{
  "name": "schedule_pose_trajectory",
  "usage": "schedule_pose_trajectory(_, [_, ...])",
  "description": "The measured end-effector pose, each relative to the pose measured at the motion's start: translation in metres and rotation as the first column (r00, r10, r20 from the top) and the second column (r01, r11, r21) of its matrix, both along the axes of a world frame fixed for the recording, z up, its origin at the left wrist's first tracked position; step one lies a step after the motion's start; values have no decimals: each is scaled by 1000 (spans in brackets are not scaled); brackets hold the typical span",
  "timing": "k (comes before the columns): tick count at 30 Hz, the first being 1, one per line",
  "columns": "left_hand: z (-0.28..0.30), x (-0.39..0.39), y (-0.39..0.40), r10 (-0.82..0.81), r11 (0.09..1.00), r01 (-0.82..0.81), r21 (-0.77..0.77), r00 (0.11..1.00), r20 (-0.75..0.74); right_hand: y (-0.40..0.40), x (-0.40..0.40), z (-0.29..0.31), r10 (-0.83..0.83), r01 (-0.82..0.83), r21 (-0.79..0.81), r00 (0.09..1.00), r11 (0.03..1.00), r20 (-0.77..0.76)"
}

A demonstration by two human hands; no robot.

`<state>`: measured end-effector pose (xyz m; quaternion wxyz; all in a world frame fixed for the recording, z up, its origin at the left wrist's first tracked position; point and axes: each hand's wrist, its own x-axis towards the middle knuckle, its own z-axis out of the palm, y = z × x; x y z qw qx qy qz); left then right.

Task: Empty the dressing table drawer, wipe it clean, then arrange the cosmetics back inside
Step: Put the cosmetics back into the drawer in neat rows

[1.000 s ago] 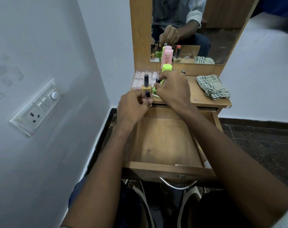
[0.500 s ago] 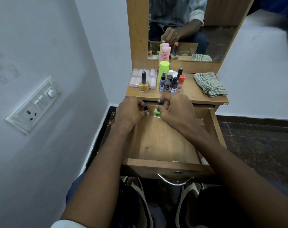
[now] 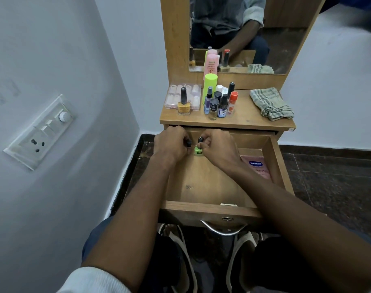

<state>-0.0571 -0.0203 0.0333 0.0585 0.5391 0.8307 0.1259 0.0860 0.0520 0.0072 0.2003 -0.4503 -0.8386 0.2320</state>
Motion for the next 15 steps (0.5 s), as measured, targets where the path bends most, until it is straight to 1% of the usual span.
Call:
schedule_pose_trajectory(3, [-1,1,1,6,1000,-6,-2,1000,-14,2,0,-6,-6,7,-61,1000,998,25])
schedule_pose_trajectory(7, [-3,1,0,4,1000,-3,28,999,-44,1,-1,-10,28,-23,-65,996,998,82])
schedule_pose_trajectory(11, [-3,1,-2,1,999,0,38,999,-50,4,-9,-14,29,-21,-127,998,992,62])
schedule_pose_trajectory(15, [-2,0,-4,14,998,-15,55,1000,17,3,-16,-20,43,-40,-158,999,987,19])
